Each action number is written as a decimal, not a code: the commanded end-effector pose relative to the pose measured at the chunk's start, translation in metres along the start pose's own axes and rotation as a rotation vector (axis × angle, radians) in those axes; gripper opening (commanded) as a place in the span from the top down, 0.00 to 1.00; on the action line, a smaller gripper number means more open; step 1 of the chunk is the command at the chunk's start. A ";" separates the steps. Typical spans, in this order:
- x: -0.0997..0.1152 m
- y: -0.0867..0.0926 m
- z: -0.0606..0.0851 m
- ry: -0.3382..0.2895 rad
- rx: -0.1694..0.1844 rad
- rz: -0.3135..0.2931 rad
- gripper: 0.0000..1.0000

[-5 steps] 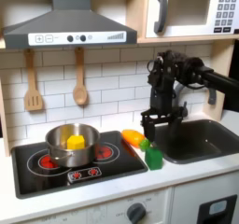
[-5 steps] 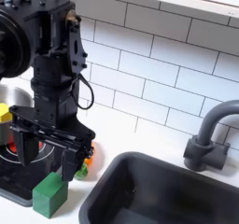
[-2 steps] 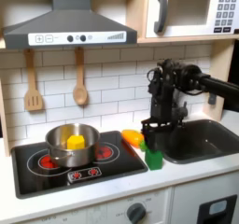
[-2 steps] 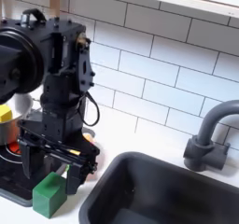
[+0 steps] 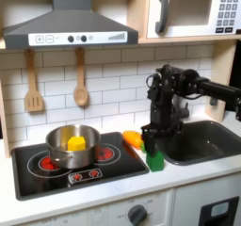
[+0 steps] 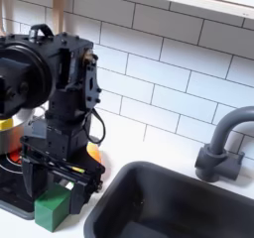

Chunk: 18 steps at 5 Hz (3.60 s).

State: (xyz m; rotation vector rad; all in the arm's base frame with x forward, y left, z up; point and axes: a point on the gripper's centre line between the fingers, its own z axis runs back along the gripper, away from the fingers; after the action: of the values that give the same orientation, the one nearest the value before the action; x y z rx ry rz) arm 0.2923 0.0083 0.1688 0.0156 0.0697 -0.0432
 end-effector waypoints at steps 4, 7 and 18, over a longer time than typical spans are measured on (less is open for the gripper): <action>0.007 0.002 -0.024 0.078 0.012 0.004 0.00; 0.010 0.005 -0.031 0.093 0.028 -0.003 0.00; 0.001 0.018 0.029 -0.001 -0.044 0.010 1.00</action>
State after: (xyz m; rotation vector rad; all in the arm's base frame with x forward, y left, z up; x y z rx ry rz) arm 0.2959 0.0251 0.1967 -0.0283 0.0724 -0.0372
